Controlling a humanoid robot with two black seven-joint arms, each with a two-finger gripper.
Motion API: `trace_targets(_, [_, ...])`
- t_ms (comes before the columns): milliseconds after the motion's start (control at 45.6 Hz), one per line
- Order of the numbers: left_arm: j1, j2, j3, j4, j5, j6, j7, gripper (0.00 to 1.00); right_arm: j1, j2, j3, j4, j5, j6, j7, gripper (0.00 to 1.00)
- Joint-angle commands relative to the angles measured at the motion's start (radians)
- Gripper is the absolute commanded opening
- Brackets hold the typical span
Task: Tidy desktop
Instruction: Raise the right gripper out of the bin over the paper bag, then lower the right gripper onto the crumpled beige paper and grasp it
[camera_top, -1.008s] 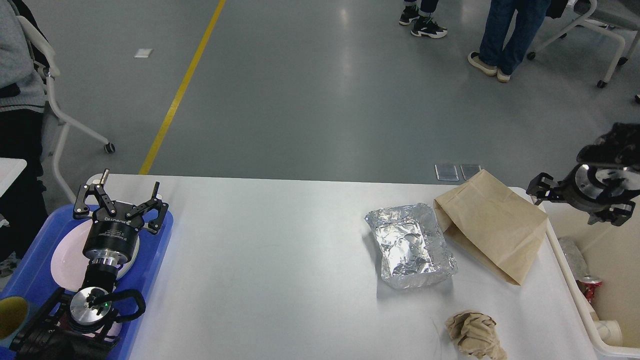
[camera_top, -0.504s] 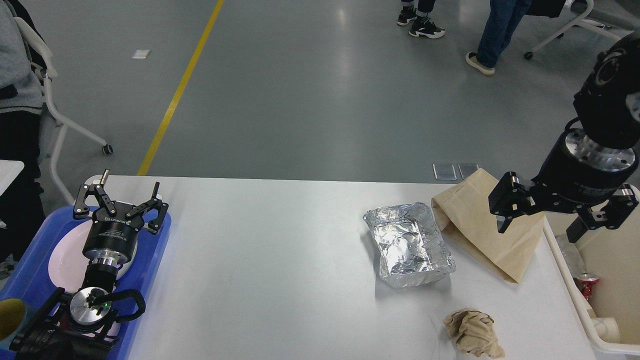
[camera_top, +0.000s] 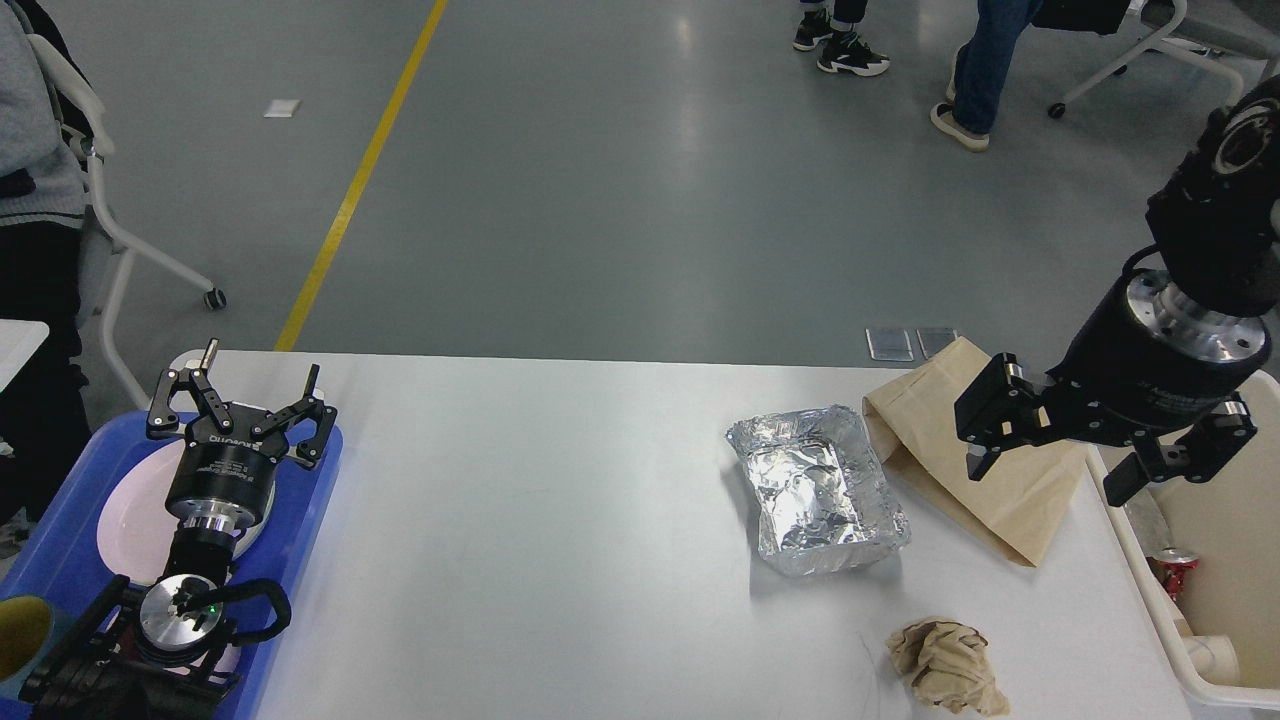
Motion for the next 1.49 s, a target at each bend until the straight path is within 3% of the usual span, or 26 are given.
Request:
trace_targets(0, [-0.002, 0.0, 0.0, 0.0, 0.0, 0.0, 0.0, 0.96, -0.025, -0.001, 0.002, 0.0, -0.009, -0.004, -0.002, 1.0])
trace_targets(110, [0.0, 0.0, 0.0, 0.0, 0.0, 0.0, 0.0, 0.96, -0.123, 0.002, 0.035, -0.004, -0.019, -0.028, 0.0, 1.0])
trace_targets(548, [0.0, 0.0, 0.0, 0.0, 0.0, 0.0, 0.0, 0.96, -0.625, -0.013, 0.229, -0.064, -0.1, -0.511, 0.001, 0.99])
trace_targets(680, [0.0, 0.0, 0.0, 0.0, 0.0, 0.0, 0.0, 0.96, -0.752, -0.004, 0.261, -0.096, -0.18, -0.607, 0.001, 0.99])
trace_targets(1118, [0.0, 0.0, 0.0, 0.0, 0.0, 0.0, 0.0, 0.96, -1.047, 0.034, 0.342, -0.377, -0.2, -0.645, 0.001, 1.0])
trace_targets(1469, [0.0, 0.0, 0.0, 0.0, 0.0, 0.0, 0.0, 0.96, -1.081, 0.053, 0.365, -0.385, -0.197, -0.64, 0.001, 1.0])
